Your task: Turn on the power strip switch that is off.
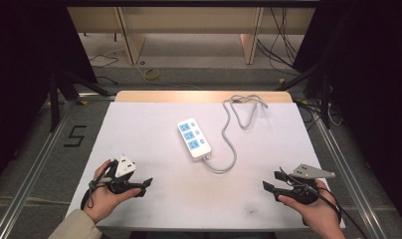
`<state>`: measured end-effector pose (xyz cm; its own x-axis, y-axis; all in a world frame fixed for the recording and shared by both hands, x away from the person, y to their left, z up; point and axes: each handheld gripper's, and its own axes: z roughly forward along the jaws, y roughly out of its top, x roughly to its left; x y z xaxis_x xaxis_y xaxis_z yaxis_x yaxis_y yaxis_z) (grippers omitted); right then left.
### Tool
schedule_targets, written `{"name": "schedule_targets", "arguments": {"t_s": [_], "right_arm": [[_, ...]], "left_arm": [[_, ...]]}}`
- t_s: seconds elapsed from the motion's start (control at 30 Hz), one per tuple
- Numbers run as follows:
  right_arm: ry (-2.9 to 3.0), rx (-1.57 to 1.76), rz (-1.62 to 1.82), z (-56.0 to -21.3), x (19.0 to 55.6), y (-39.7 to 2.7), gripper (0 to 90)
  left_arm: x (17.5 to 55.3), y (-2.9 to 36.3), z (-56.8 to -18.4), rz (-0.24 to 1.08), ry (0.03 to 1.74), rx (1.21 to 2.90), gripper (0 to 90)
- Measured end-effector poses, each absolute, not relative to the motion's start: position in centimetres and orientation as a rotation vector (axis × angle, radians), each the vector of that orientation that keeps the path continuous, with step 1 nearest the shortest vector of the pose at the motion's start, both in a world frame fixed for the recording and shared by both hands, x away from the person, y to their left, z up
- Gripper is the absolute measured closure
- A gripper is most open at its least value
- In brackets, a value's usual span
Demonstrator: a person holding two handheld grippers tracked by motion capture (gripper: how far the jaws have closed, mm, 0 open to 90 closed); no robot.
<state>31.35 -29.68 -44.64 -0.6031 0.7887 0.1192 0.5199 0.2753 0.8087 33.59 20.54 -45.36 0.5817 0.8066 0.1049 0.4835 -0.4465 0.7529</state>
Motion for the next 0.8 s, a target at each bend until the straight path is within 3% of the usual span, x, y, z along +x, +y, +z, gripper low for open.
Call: {"name": "schedule_targets", "arguments": {"t_s": [0.2,0.23,0.27,0.3,0.37,0.5,0.8], "right_arm": [[2.244,1.172,1.219,-44.4,31.2,-29.6,51.5],[2.250,1.166,1.215,-44.4,31.1,-29.6,59.0],[2.250,1.166,1.215,-44.4,31.1,-29.6,59.0],[2.239,1.151,1.214,-44.2,31.1,-29.5,67.3],[2.233,1.147,1.215,-44.1,31.1,-29.5,71.4],[2.227,1.133,1.172,-43.7,31.4,-29.5,89.3],[2.239,1.146,1.147,-43.4,31.9,-29.2,90.0]], "left_arm": [[33.6,20.5,-45.4,0.599,1.016,2.128,19.0],[33.6,20.6,-45.4,0.600,1.018,2.128,19.0],[33.6,20.6,-45.4,0.600,1.018,2.128,19.0],[33.6,20.6,-45.4,0.601,1.023,2.124,19.0],[33.6,20.5,-45.4,0.601,1.021,2.124,19.1],[33.5,20.4,-45.4,0.603,1.013,2.129,19.1],[33.5,19.9,-45.4,0.611,1.001,2.138,19.1]]}}
